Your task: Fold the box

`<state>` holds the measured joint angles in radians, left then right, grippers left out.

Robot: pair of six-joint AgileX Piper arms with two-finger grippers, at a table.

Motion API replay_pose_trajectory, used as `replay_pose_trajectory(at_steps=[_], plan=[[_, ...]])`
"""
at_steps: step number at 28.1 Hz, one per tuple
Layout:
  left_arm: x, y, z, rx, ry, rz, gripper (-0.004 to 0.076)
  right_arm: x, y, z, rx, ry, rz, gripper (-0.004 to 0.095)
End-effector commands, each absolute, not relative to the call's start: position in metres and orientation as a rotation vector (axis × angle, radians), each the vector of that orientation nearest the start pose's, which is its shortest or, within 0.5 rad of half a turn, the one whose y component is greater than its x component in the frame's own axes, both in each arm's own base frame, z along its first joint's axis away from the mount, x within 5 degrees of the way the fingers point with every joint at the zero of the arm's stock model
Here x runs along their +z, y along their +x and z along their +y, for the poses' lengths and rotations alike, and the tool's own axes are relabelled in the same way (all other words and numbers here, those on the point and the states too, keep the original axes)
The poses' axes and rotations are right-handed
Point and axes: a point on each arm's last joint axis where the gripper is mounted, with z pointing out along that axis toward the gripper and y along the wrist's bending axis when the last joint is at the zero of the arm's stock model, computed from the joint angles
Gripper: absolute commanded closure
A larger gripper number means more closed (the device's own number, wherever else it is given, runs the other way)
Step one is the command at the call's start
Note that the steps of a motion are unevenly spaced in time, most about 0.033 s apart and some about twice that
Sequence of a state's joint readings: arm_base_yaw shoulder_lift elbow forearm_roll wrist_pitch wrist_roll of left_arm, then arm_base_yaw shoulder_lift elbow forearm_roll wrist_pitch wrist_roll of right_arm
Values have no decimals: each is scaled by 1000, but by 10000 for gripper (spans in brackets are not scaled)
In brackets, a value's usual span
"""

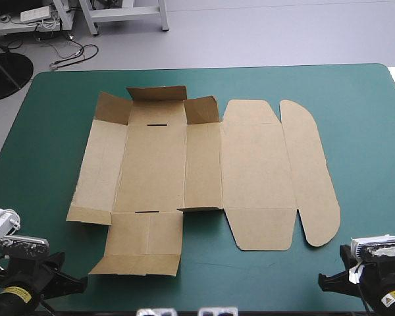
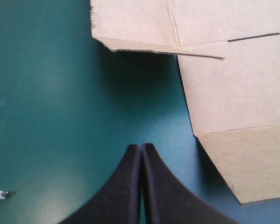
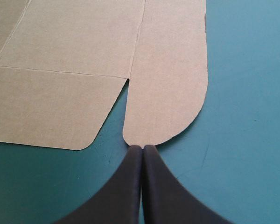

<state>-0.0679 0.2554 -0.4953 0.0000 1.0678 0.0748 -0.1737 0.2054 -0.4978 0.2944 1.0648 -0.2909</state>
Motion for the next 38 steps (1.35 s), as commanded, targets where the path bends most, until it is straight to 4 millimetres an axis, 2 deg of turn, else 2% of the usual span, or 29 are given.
replay_pose_trajectory(at_steps=[1, 6, 9, 14, 19, 24, 26, 32, 36, 37, 38], plan=[[282, 38, -3, -11, 155, 2245, 734, 289, 32, 18, 103, -98, 2146, 928], [284, 38, -3, -11, 155, 2242, 734, 290, 33, 18, 100, -96, 2136, 928], [295, 36, -3, -11, 155, 2239, 734, 290, 33, 18, 100, -95, 2134, 928], [343, 44, -4, -9, 158, 2211, 734, 290, 33, 17, 98, -93, 2128, 928], [396, 69, -6, -6, 163, 2191, 734, 290, 33, 17, 98, -93, 2128, 928], [420, 106, -8, 12, 200, 2198, 734, 290, 33, 17, 98, -93, 2128, 928], [420, 125, -10, 6, 202, 2227, 734, 290, 33, 17, 98, -93, 2128, 928], [401, 183, -14, 5, 211, 2319, 733, 290, 33, 17, 98, -93, 2128, 928], [376, 226, -15, 14, 209, 2393, 710, 290, 33, 17, 98, -93, 2128, 928], [371, 233, -13, 19, 203, 2415, 709, 290, 33, 17, 98, -93, 2128, 928], [365, 248, -2, 15, 154, 2451, 709, 290, 33, 17, 95, -94, 2128, 928]])
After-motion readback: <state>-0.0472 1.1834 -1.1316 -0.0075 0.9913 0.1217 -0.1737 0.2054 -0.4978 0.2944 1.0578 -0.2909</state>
